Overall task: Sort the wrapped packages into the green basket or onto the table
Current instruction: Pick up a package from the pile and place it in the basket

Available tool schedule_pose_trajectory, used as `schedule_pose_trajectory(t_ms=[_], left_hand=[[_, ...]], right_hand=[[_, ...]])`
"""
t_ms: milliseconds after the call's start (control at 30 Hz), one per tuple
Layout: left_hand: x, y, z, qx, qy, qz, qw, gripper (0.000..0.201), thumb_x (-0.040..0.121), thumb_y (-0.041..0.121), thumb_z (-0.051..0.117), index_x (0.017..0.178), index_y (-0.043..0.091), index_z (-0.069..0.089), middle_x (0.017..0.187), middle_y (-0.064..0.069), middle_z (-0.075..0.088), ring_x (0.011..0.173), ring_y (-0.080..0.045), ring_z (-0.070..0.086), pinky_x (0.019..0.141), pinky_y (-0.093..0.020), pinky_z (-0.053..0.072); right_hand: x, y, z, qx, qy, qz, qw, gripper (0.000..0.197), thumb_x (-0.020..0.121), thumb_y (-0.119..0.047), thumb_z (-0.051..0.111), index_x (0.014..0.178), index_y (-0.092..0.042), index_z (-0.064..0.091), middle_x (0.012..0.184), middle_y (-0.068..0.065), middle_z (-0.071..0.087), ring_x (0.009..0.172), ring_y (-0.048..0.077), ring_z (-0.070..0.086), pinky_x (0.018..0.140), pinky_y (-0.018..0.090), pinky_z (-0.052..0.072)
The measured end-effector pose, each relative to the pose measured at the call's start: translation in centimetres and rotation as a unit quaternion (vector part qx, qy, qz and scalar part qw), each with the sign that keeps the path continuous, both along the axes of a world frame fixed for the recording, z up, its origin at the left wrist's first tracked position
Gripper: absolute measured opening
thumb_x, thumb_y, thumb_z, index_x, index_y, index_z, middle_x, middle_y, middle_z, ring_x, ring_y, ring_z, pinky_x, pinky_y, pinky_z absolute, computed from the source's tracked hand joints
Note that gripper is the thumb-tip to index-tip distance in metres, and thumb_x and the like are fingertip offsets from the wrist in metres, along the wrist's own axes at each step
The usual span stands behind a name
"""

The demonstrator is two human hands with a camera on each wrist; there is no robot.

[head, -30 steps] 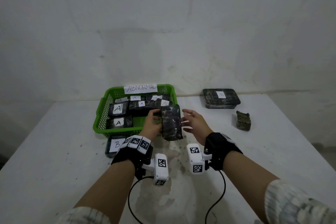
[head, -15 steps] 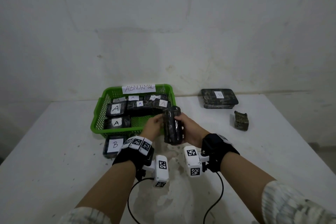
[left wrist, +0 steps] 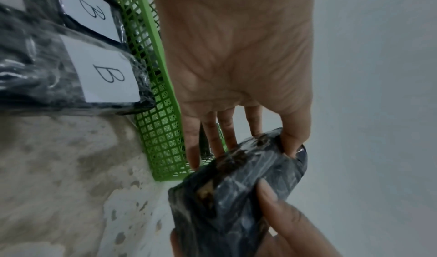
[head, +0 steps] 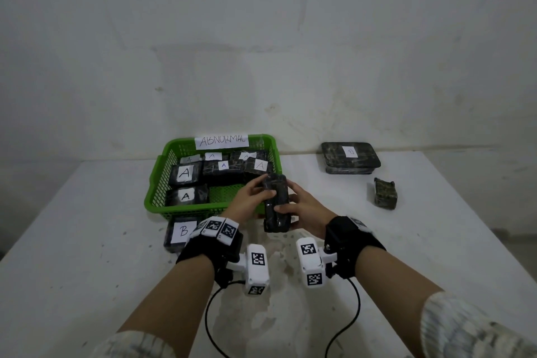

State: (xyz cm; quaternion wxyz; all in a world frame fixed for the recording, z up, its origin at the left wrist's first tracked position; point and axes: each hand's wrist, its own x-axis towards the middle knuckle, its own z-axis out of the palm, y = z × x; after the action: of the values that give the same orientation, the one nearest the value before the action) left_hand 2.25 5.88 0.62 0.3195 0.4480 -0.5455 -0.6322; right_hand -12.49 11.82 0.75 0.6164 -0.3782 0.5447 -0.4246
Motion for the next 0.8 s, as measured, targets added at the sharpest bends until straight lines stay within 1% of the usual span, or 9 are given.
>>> schedule_pose_trajectory(t_ms=[100, 200, 267, 333, 400, 533, 600, 700, 800], left_hand=[[-0.04, 0.18, -0.26, -0.031, -0.043, -0.008, 0.999, 0.055, 0.086, 0.002, 0.06, 0.134, 0.021, 0.045, 0.116, -0.01, 0.055, 0.114, -0.024, 0.053, 0.079, -0.029, 0.048], [0.06, 0.03, -0.07, -0.001, -0.006, 0.025, 1.0, 0.054, 0.088, 0.002, 0.056, 0.136, 0.021, 0.043, 0.127, -0.014, 0.053, 0.113, -0.027, 0.054, 0.077, -0.034, 0.052], [0.33, -0.01, 0.07, 0.019, 0.02, 0.025, 0.999, 0.058, 0.086, 0.001, 0.059, 0.137, 0.023, 0.04, 0.13, -0.014, 0.052, 0.116, -0.028, 0.053, 0.082, -0.04, 0.052], [0.41, -0.02, -0.2, 0.009, 0.005, 0.003, 1.0, 0.068, 0.083, -0.001, 0.063, 0.14, 0.024, 0.035, 0.131, -0.014, 0.052, 0.12, -0.029, 0.052, 0.091, -0.045, 0.05], [0.39, 0.11, -0.53, -0.008, -0.01, -0.013, 1.0, 0.073, 0.082, -0.001, 0.063, 0.142, 0.025, 0.031, 0.131, -0.016, 0.052, 0.119, -0.029, 0.053, 0.095, -0.044, 0.048], [0.29, 0.32, -0.8, 0.029, 0.062, 0.016, 0.998, 0.061, 0.089, 0.0, 0.055, 0.138, 0.03, 0.032, 0.118, -0.015, 0.058, 0.093, -0.025, 0.064, 0.079, -0.035, 0.055], [0.26, 0.14, -0.89, 0.052, 0.082, 0.034, 0.995, 0.048, 0.091, 0.007, 0.055, 0.13, 0.029, 0.041, 0.123, -0.015, 0.057, 0.096, -0.027, 0.063, 0.083, -0.04, 0.053], [0.03, 0.01, -0.74, 0.078, 0.064, 0.039, 0.994, 0.034, 0.09, 0.022, 0.058, 0.122, 0.03, 0.048, 0.126, -0.015, 0.056, 0.103, -0.031, 0.06, 0.087, -0.05, 0.049], [-0.37, -0.15, -0.53, 0.083, 0.047, 0.043, 0.995, 0.035, 0.09, 0.028, 0.058, 0.124, 0.028, 0.049, 0.127, -0.015, 0.055, 0.106, -0.032, 0.058, 0.075, -0.042, 0.052]], right_hand=[[0.16, 0.07, 0.03, -0.004, 0.002, 0.005, 1.0, 0.078, 0.087, 0.001, 0.064, 0.147, -0.033, 0.03, 0.119, 0.014, 0.054, 0.109, 0.033, 0.059, 0.084, 0.051, 0.054], [0.23, 0.05, -0.16, -0.013, -0.005, 0.018, 1.0, 0.083, 0.084, 0.009, 0.063, 0.149, -0.029, 0.029, 0.112, 0.015, 0.056, 0.103, 0.031, 0.061, 0.084, 0.045, 0.055], [0.14, -0.06, -0.27, -0.016, -0.023, 0.015, 0.999, 0.085, 0.081, 0.013, 0.063, 0.149, -0.025, 0.029, 0.106, 0.014, 0.057, 0.098, 0.03, 0.062, 0.085, 0.044, 0.055], [0.03, -0.22, -0.22, -0.02, -0.035, -0.005, 0.999, 0.083, 0.081, 0.013, 0.064, 0.149, -0.021, 0.03, 0.102, 0.014, 0.059, 0.093, 0.029, 0.064, 0.079, 0.041, 0.057], [-0.01, -0.31, -0.14, -0.018, -0.033, -0.025, 0.999, 0.08, 0.083, 0.009, 0.066, 0.148, -0.019, 0.029, 0.098, 0.012, 0.063, 0.088, 0.027, 0.066, 0.078, 0.039, 0.057], [-0.07, -0.04, 0.19, -0.007, 0.006, -0.01, 1.0, 0.079, 0.087, -0.017, 0.069, 0.149, -0.03, 0.023, 0.105, 0.011, 0.062, 0.088, 0.023, 0.064, 0.07, 0.034, 0.051], [-0.24, 0.1, 0.37, -0.007, 0.03, 0.015, 0.999, 0.073, 0.087, -0.025, 0.068, 0.146, -0.038, 0.027, 0.099, 0.007, 0.06, 0.081, 0.019, 0.06, 0.068, 0.03, 0.043], [-0.58, 0.08, 0.19, -0.013, 0.031, 0.028, 0.999, 0.074, 0.085, -0.018, 0.071, 0.145, -0.038, 0.033, 0.089, 0.007, 0.058, 0.071, 0.019, 0.055, 0.066, 0.031, 0.042], [-0.37, -0.05, 0.03, -0.037, 0.084, 0.005, 0.996, 0.071, 0.084, -0.022, 0.072, 0.144, -0.034, 0.037, 0.089, 0.01, 0.06, 0.065, 0.019, 0.056, 0.059, 0.028, 0.044]])
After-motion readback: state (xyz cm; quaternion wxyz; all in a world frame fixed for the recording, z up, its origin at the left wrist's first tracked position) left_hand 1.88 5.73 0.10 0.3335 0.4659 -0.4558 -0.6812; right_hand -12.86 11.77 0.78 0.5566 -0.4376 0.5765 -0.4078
